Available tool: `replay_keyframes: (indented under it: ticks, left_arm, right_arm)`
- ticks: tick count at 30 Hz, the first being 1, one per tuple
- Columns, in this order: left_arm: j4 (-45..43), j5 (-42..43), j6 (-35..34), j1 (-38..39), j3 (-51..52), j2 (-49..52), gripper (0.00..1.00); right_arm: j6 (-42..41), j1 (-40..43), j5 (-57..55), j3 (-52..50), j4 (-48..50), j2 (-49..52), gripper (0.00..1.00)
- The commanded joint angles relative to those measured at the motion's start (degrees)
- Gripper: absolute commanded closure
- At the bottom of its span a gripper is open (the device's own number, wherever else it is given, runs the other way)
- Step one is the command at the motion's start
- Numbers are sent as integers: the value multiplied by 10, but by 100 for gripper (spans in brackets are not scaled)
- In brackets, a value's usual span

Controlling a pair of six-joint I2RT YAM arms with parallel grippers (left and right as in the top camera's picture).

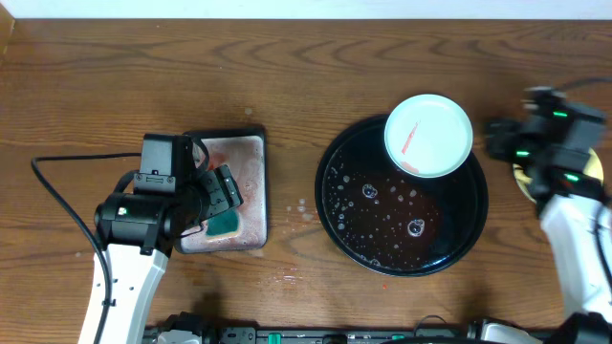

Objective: Clean dirty plates on tray and stack at the side
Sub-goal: 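Grip the last pale green plate rim with the right gripper and pull it center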

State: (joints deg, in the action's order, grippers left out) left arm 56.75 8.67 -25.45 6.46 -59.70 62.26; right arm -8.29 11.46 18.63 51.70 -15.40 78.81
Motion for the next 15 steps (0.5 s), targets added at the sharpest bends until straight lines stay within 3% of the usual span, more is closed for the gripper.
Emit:
replay_keyframes:
  ticks: [1,4,10,15]
  left_arm:
    - [2,-1,3,-2,-5,0,17]
    - [2,-1,3,-2,-5,0,17]
    - [2,-1,3,-2,-5,0,17]
    - [2,-1,3,-2,-5,0,17]
  right_arm:
    - [95,-76,-170,0,22,59,58]
    - [97,-92,-218,0,68,116,56]
    - [97,-82,-212,0,147,214,54]
    - [96,-79,-191,0,146,235,61]
